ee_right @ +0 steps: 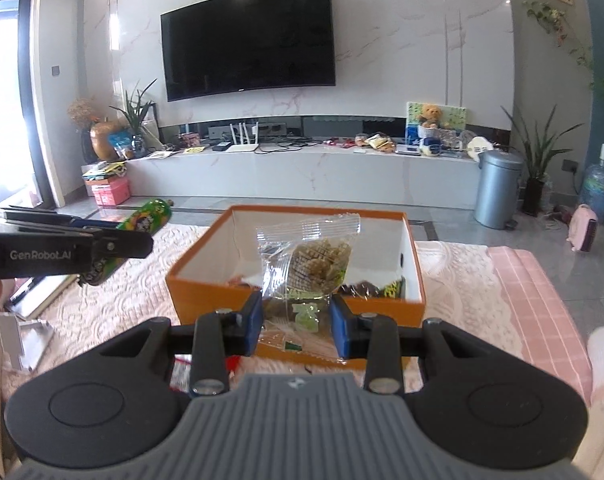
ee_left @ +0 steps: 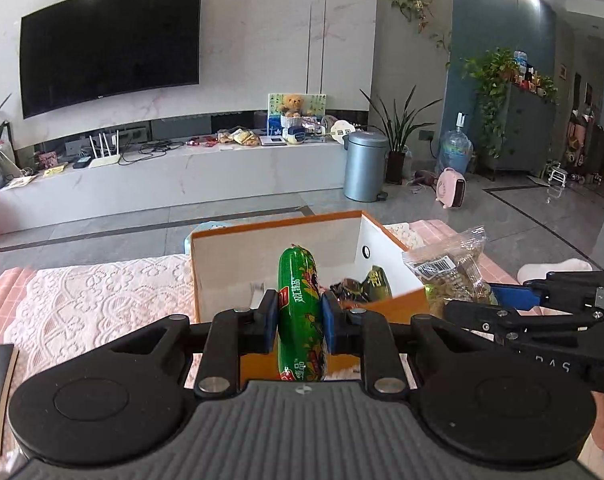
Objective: Organize snacks
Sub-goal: 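Carry sausage and nut bag into the box and open both tools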
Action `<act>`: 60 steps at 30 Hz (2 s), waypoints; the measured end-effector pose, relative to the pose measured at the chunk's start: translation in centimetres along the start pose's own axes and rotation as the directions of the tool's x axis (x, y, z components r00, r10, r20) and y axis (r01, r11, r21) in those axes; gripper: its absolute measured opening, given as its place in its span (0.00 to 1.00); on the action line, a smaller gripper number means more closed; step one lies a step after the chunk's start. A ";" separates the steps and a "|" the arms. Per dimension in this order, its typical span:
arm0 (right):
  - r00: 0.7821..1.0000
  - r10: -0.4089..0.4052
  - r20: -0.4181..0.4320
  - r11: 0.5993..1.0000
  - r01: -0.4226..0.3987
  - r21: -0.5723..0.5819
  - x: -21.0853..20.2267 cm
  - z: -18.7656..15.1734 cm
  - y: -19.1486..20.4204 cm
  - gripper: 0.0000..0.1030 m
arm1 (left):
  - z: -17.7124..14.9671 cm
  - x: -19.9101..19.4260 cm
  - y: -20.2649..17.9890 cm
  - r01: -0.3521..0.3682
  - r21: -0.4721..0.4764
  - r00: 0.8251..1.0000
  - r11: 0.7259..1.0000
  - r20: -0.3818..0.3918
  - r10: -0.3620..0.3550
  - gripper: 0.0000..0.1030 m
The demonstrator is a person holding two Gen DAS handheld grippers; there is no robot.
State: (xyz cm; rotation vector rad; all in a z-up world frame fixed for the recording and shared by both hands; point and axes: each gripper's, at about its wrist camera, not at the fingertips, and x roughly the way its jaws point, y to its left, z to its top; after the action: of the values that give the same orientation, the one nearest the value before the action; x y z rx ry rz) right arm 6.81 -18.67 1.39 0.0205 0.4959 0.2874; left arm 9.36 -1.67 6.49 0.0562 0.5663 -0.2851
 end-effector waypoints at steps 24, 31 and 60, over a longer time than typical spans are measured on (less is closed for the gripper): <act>0.944 0.119 -0.307 0.993 -0.115 0.032 21.3 8.8 -4.0 0.32 | 3.7 18.4 3.8 -0.098 0.189 0.932 0.977 -0.328 0.157 0.24; 0.890 0.132 -0.436 0.991 -0.107 0.080 27.3 7.6 -5.3 0.32 | 2.6 21.8 3.8 -0.094 0.281 0.908 0.955 -0.368 0.198 0.24; 0.833 0.093 -0.545 0.995 -0.053 0.089 31.2 6.6 -5.3 0.47 | 0.4 24.6 1.9 -0.145 0.503 0.852 0.852 -0.373 0.366 0.37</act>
State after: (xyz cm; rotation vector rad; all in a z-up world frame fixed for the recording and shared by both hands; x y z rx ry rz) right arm 37.56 -14.77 -7.83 0.0260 1.0840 0.3519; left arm 29.90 -6.04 -6.44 0.6786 0.9447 -0.1266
